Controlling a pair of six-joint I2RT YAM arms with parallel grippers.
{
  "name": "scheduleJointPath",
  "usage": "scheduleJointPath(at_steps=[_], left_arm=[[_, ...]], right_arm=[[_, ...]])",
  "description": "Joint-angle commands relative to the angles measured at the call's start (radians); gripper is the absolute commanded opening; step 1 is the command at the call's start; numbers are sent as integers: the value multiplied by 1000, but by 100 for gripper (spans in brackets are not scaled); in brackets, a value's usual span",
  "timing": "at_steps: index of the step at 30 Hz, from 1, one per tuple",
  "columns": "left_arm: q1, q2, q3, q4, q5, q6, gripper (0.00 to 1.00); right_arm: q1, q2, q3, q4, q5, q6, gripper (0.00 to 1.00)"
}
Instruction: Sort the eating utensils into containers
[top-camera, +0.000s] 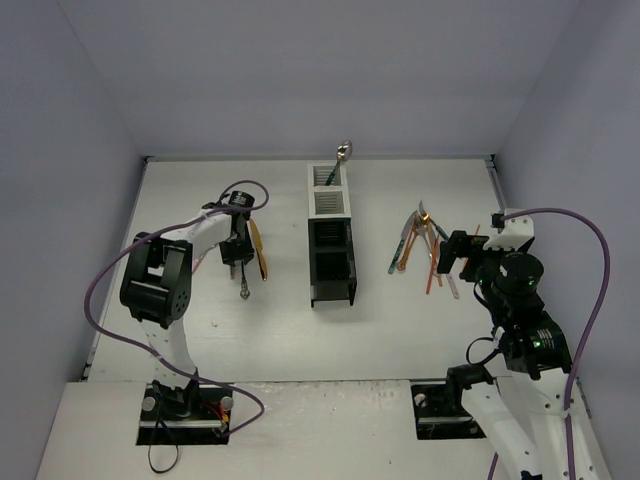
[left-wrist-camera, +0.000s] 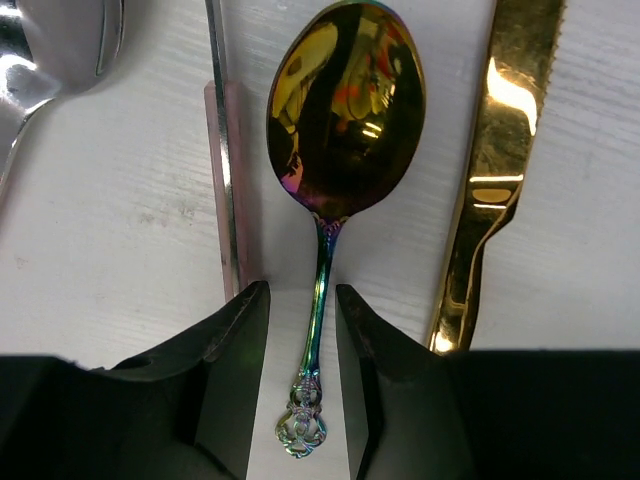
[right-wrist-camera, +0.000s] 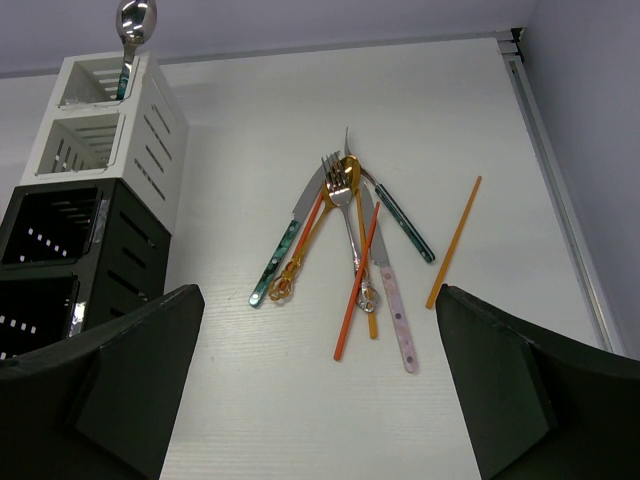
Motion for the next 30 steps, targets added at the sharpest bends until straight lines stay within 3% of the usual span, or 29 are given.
scheduleJointPath(at_steps=[1, 8, 12, 19, 24, 30], left_arm=[[9, 17, 47, -10, 6, 26, 29], [15, 53, 67, -8, 7, 48, 20], [18, 42, 73, -4, 12, 55, 1], [15, -117, 66, 51, -25, 104, 0], [12, -325, 58, 292, -18, 182, 0], [-16, -393, 82, 655, 99, 265, 0]], right_arm=[[10, 5, 19, 48, -6, -1, 100], [9, 0, 20, 48, -8, -1, 100], [9, -1, 22, 47, -9, -1, 100], [11, -4, 30, 42, -8, -1, 100], [11, -3, 33, 42, -5, -1, 100], [11, 1, 33, 41, -4, -1, 100]])
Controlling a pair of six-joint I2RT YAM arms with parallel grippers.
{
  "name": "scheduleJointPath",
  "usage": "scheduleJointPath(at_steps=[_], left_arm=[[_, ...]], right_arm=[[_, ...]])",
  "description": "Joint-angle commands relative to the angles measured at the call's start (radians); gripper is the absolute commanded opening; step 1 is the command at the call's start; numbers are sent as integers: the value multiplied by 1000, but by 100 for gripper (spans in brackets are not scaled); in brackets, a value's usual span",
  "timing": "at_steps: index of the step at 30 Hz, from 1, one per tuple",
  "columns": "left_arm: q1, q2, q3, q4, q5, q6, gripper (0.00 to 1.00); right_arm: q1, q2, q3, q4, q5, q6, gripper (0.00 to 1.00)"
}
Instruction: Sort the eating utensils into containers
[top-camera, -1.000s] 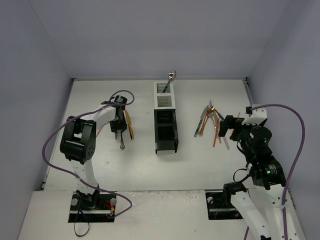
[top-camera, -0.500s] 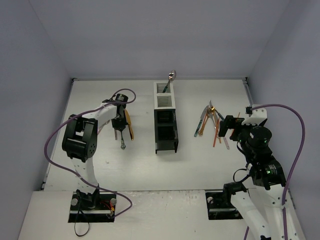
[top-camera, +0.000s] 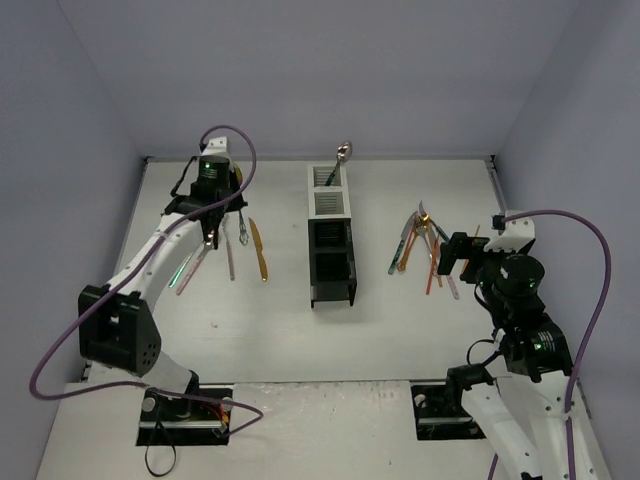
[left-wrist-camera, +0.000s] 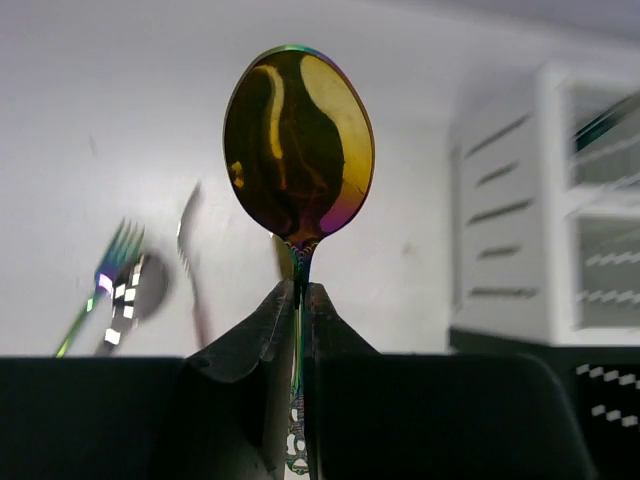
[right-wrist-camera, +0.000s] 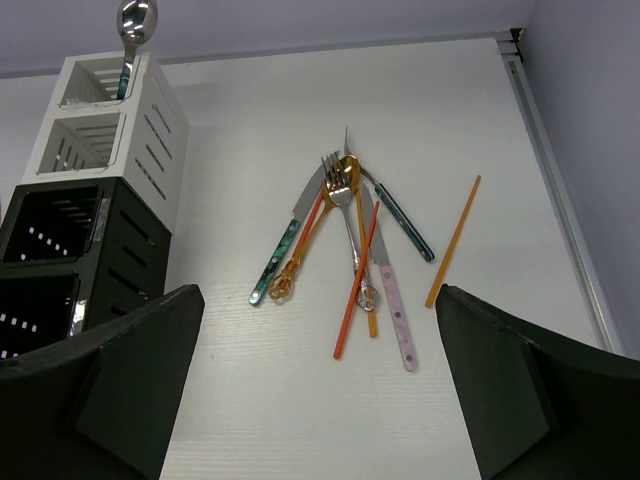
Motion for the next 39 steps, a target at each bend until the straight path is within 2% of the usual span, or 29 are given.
scheduleJointPath(at_steps=[1, 3, 11, 19, 25, 30, 39], left_arm=[[-26, -38, 52, 431, 118, 112, 0], [-45, -13, 72, 572, 143, 140, 0], [-119, 188, 227, 954, 265, 210, 0], [-151, 392, 311, 1215, 341, 154, 0], [-154, 503, 342, 1313, 398, 137, 0], [-163, 602, 379, 1328, 434, 153, 1], [-177, 606, 260, 1338, 434, 220, 3]], right_arm=[[11, 11, 33, 47, -3, -1, 100], [10, 13, 33, 47, -6, -4, 100], [10, 17, 33, 46, 4, -15, 100], [11, 27, 29, 46, 11, -18, 100], [11, 45, 29, 46, 28, -35, 100], [10, 57, 29, 44, 38, -43, 100], [11, 62, 24, 42, 55, -43, 100]])
